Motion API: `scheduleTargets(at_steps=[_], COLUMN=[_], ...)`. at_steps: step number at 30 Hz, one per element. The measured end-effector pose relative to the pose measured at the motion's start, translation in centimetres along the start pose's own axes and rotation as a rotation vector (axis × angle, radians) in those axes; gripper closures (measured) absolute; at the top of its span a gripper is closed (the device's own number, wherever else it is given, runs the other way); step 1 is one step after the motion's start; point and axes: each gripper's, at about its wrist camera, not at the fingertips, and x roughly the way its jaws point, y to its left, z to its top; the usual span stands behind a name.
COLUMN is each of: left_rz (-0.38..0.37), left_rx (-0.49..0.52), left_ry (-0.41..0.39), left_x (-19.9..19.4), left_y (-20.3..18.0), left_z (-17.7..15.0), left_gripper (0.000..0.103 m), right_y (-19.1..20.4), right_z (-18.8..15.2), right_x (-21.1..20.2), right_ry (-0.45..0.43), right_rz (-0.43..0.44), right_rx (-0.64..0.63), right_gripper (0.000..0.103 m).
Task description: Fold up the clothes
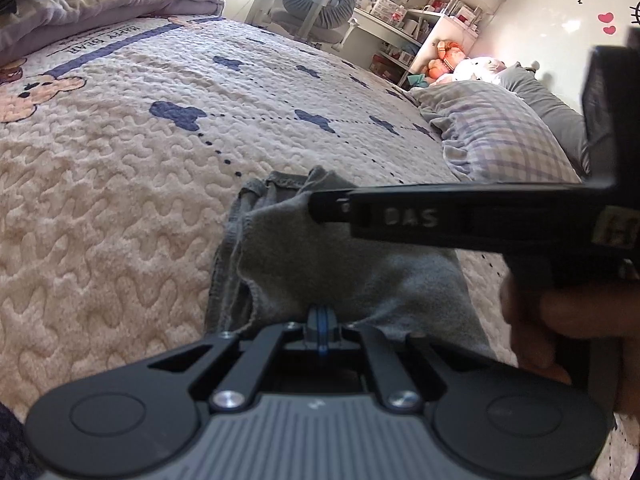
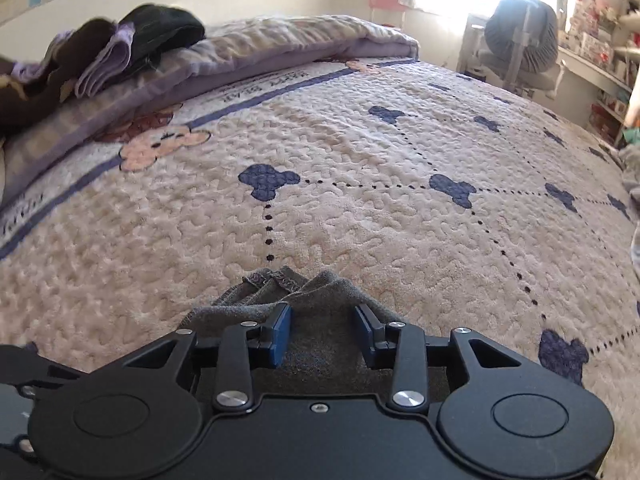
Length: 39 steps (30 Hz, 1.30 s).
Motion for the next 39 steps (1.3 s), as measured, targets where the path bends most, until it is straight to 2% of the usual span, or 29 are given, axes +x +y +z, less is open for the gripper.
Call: scheduleTargets(at_steps=[3,6,8,17,21,27,32,39], left_rz=[-0.003,-0.001,-0.001,0.002,0.007,0.002,0.007,-0.001], left_rx=[-0.007,-0.007,-0.003,0.014,0.024,0.017,0.025,0.014], left_ry=[0.002,0.001,0.000,-0.003,-0.005,-0.005,-0.004,0.000], left_x=[-0.1,-0.1,-0.1,-0.1,-0.1,-0.1,-0.1,-0.1], left_y=[0.1,0.0,0.0,0.0,-0.2,-0.1,-0.2,-0.1], left_z=[0.0,0.0,-0.1,-0.1,-0.2,-0.2,-0.2,0.0], left_gripper=[0.100,0.100,0.100,0.100,0.100,0.100,0.100,0.100], right_y=[-0.9,-1.8,-2.5,-1.7,-2.4,-2.8,-2.8,-3.0], right_z=[-2.1,-5.4,-7.6,-9.7,-12.2,-11.3,-12.8,-12.4], right_x=[-3.4,-5.9,-6.6,-9.6,-8.9,-9.6,-9.5,-10.8], right_ry=[-0.066,-0.079,-0.072,-0.079,-0.051,-0.036,-0.044,-0.056], right_rz=[0.049,0.002,0.004,-0.003,0.019,0.021,0.020,0.019], right_rx=[0.103,0.165,0.214,0.220,0.267,0.344,0.350,0.389], right_gripper=[0.070,0.070,0.070,0.070,0.070,0.070,0.071,0.070])
